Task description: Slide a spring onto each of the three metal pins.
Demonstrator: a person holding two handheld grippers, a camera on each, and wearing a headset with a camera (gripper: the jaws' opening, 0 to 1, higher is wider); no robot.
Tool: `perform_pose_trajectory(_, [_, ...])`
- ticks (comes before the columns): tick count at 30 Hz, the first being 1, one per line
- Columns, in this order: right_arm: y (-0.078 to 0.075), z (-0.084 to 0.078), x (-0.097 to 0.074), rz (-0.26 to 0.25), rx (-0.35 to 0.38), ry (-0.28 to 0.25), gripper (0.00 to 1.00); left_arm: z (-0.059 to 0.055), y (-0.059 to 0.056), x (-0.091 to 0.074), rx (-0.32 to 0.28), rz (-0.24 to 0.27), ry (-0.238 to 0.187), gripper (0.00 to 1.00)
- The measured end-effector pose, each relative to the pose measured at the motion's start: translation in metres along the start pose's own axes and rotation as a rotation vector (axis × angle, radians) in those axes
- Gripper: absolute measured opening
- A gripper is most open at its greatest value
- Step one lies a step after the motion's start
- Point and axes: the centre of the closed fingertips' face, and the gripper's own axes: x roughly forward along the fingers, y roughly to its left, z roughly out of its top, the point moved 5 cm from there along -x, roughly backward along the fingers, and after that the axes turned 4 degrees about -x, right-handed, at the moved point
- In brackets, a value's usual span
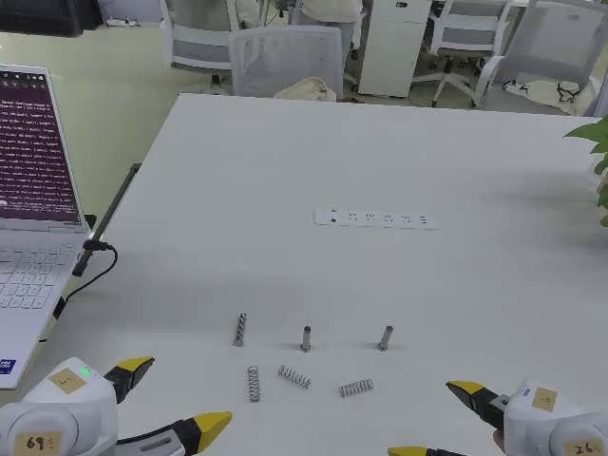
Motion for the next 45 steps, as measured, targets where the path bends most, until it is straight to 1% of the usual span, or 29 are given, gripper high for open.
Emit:
perform_pose_trajectory(5, [0.001, 0.000, 0.000, 0.001, 0.000, -0.003, 0.75, 0.001, -0.001, 0.001, 0.008, -0.005, 0.002, 0.71])
perform_pose_trajectory(10, [0.004, 0.000, 0.000, 0.007, -0.005, -0.004, 0.74, 0.000, -0.002, 0.001, 0.011, -0.007, 0.008, 0.71])
perform_pose_trajectory(12, [0.005, 0.000, 0.000, 0.009, -0.002, -0.007, 0.74, -0.001, -0.003, 0.001, 0.016, -0.010, 0.013, 0.71])
perform_pose_trajectory(18, [0.006, 0.000, -0.001, 0.014, -0.003, -0.007, 0.74, -0.001, -0.004, 0.000, 0.010, -0.006, 0.013, 0.71])
perform_pose_trajectory(21, [0.006, -0.001, -0.002, 0.016, 0.003, -0.007, 0.74, -0.002, -0.003, 0.000, 0.008, -0.002, 0.017, 0.71])
perform_pose_trajectory(27, [0.005, 0.001, -0.002, 0.028, -0.006, 0.009, 0.74, -0.001, -0.001, -0.002, -0.006, 0.004, 0.006, 0.69])
perform_pose_trajectory(31, [0.005, 0.007, -0.003, 0.032, -0.006, -0.002, 0.74, -0.003, 0.001, -0.005, -0.005, 0.008, 0.006, 0.70])
perform_pose_trajectory(35, [0.005, 0.009, -0.003, 0.032, -0.002, -0.008, 0.74, -0.003, 0.003, -0.006, -0.006, 0.009, 0.002, 0.70])
perform_pose_trajectory(40, [0.009, 0.011, -0.002, 0.040, -0.005, -0.003, 0.74, -0.002, 0.004, -0.007, -0.001, 0.013, 0.003, 0.71])
perform_pose_trajectory(45, [0.013, 0.011, -0.002, 0.048, -0.010, 0.005, 0.74, 0.000, 0.005, -0.008, 0.006, 0.002, 0.006, 0.71])
